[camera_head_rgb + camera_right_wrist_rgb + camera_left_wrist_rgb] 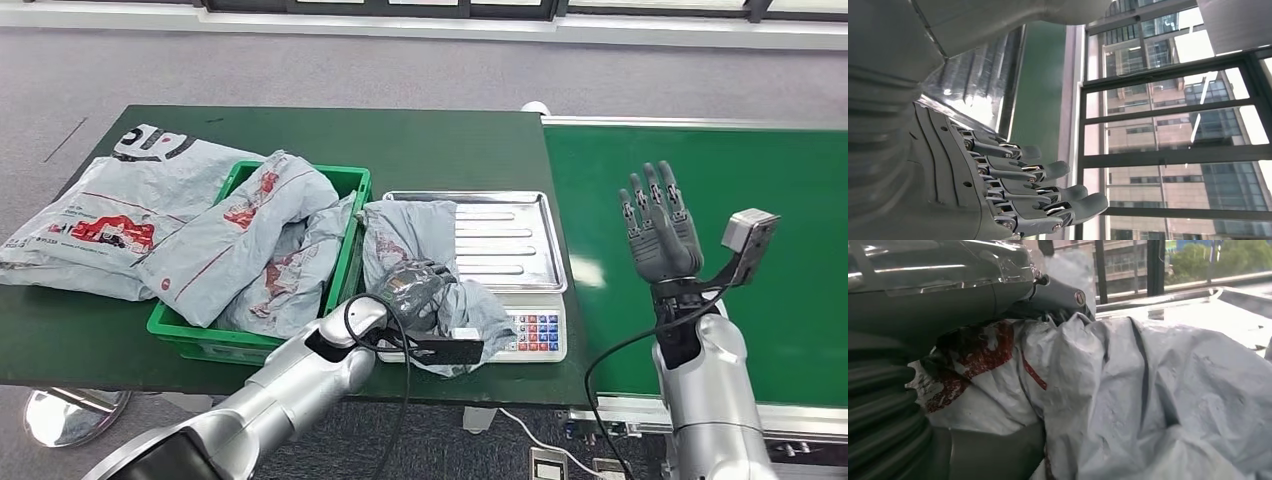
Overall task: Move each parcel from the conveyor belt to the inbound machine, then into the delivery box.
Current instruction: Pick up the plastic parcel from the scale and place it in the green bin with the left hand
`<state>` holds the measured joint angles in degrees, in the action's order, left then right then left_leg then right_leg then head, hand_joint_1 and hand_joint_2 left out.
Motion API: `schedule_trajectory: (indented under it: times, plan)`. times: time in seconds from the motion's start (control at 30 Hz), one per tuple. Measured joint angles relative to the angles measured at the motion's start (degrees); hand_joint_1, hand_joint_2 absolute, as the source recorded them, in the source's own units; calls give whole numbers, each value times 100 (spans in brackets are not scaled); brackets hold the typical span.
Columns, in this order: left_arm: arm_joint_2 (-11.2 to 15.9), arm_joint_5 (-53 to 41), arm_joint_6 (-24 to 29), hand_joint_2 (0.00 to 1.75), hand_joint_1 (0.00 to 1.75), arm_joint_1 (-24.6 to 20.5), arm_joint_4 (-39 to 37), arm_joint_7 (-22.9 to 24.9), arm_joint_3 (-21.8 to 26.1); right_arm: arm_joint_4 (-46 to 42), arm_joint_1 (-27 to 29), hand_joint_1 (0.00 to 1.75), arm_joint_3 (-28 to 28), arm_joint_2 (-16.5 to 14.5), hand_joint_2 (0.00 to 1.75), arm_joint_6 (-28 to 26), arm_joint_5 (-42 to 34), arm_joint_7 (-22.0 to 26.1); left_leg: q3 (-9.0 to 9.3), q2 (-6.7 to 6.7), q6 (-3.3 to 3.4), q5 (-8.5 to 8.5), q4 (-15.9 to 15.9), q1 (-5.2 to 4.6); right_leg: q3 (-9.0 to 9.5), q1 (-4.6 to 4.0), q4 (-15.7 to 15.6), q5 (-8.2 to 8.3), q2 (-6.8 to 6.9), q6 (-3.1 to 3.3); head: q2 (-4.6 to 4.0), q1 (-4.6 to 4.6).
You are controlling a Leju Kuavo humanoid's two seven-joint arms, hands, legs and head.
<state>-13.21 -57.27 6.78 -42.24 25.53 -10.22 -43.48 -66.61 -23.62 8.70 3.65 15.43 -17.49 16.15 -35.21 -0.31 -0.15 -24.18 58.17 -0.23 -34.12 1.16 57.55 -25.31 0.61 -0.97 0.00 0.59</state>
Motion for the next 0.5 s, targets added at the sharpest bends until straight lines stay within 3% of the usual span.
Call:
schedule_trajectory:
  times: [0.5]
  plan:
    - [149, 381, 783, 175, 175, 32, 1232, -137, 618, -451, 280, 0, 55, 8, 175, -109, -12, -103, -49, 4, -1, 10, 2, 0, -49, 0, 2, 9, -11, 1, 0, 0]
